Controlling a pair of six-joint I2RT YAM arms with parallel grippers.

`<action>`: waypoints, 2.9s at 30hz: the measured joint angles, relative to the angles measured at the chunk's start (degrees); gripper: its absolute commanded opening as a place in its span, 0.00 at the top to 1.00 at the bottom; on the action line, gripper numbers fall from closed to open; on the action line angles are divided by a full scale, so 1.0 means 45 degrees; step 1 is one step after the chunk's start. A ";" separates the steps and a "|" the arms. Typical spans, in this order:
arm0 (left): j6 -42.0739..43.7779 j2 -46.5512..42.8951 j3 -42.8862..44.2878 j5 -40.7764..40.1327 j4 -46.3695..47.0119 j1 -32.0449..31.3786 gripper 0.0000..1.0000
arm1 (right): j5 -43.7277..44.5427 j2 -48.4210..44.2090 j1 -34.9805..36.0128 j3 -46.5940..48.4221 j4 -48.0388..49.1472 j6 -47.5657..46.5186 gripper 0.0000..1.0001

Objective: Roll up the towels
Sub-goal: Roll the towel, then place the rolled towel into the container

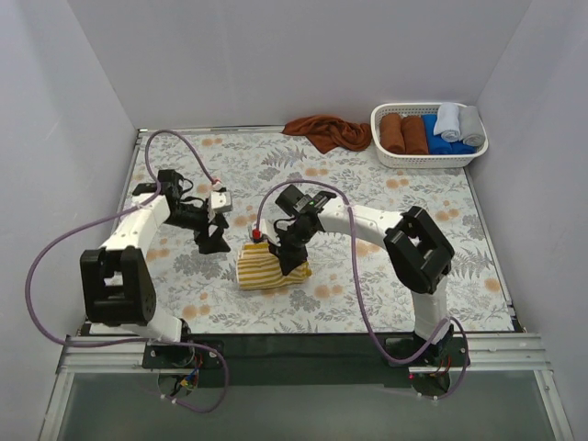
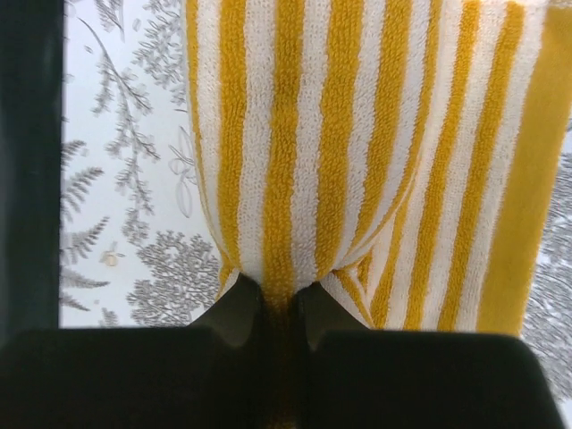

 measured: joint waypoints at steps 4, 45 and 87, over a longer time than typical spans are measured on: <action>-0.0097 -0.3133 -0.2511 -0.0559 0.1287 -0.0471 0.22 | -0.1773 0.1540 -0.0573 0.1608 -0.1617 0.0330 0.99; -0.2093 -0.1005 -0.2900 -0.4192 0.3886 -0.7815 0.85 | -0.3682 0.1350 -0.6071 0.3886 -0.5848 0.1812 0.42; -0.0029 0.8393 0.4177 0.2220 -0.5202 -0.3993 0.84 | 0.8854 -0.5032 0.3167 -0.7946 0.9000 -0.1083 0.12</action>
